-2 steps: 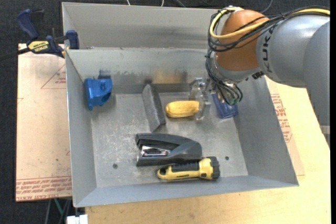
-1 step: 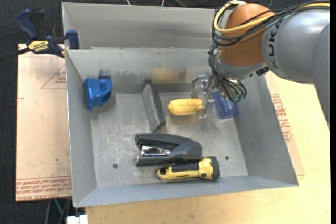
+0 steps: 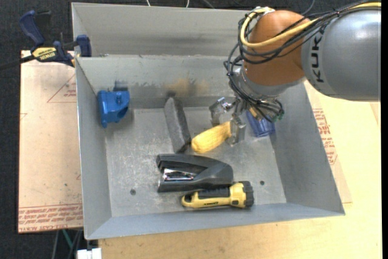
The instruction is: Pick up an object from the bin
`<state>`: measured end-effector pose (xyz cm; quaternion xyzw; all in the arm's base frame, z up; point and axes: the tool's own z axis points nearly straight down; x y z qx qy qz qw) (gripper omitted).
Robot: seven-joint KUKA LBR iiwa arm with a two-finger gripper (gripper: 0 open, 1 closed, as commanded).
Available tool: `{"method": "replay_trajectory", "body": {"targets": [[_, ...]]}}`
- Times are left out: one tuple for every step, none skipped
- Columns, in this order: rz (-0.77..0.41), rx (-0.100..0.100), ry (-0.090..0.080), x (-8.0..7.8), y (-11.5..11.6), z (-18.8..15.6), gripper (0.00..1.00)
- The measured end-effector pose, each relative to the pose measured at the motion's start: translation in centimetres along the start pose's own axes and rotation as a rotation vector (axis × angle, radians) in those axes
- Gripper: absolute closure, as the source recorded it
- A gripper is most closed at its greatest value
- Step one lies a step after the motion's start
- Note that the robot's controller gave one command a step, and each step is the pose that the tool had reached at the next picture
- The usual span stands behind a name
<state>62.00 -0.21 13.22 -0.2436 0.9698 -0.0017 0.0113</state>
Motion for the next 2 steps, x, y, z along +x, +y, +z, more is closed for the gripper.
{"method": "replay_trajectory", "body": {"targets": [[0.001,0.000,0.000,0.0,0.0,0.0,1.00],[0.001,0.005,-0.011,-0.1,-0.8,-8.9,1.00]]}}
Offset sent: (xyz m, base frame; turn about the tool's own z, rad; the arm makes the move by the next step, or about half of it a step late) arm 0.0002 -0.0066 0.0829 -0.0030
